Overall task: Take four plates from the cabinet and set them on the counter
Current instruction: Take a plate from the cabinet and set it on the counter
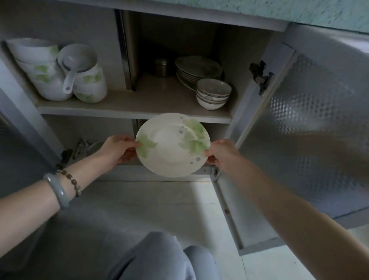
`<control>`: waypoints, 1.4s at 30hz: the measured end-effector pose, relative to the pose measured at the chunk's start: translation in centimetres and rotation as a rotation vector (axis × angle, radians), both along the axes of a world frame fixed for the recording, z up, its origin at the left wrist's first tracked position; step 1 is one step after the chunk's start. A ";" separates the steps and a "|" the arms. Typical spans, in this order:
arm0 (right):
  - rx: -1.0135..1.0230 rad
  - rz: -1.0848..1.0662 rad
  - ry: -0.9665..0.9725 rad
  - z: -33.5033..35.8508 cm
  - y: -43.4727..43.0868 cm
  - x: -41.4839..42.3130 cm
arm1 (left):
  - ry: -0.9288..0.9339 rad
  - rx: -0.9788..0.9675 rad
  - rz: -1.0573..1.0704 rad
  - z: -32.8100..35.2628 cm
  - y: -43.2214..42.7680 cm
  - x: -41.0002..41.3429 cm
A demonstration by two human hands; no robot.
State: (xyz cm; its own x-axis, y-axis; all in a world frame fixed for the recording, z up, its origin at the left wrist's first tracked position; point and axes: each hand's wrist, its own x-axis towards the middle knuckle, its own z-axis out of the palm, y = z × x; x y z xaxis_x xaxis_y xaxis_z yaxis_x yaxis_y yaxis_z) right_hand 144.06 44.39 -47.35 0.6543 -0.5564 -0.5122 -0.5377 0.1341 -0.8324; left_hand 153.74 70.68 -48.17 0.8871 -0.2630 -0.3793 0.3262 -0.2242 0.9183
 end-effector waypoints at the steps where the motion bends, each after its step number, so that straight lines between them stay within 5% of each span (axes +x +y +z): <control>1: -0.005 -0.008 0.018 0.7 -0.1 0.5 | 0.015 0.009 -0.010 0.6 -0.2 0.8; 5: -0.080 -0.032 0.109 6.1 0.6 0.5 | 0.076 0.036 -0.012 4.9 -0.4 1.1; 23: 0.176 -0.230 0.278 39.0 2.0 -12.7 | 0.198 0.196 -0.260 38.4 -1.6 -5.6; 33: 0.193 -0.516 0.044 49.0 -7.9 -18.6 | 0.071 0.057 -0.625 51.4 -18.0 -4.3; 42: 0.133 -0.743 -0.033 53.0 -20.7 -32.9 | 0.023 0.038 -0.898 54.0 -37.8 -15.0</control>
State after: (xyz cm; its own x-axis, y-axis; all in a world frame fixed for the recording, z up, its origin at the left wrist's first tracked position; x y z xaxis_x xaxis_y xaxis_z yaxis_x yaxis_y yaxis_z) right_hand 111.12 23.67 5.64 0.1474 -0.7919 -0.5925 -0.2416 0.5521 -0.7980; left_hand 138.72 32.84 5.81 0.3456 -0.8408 -0.4166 0.0315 -0.4333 0.9007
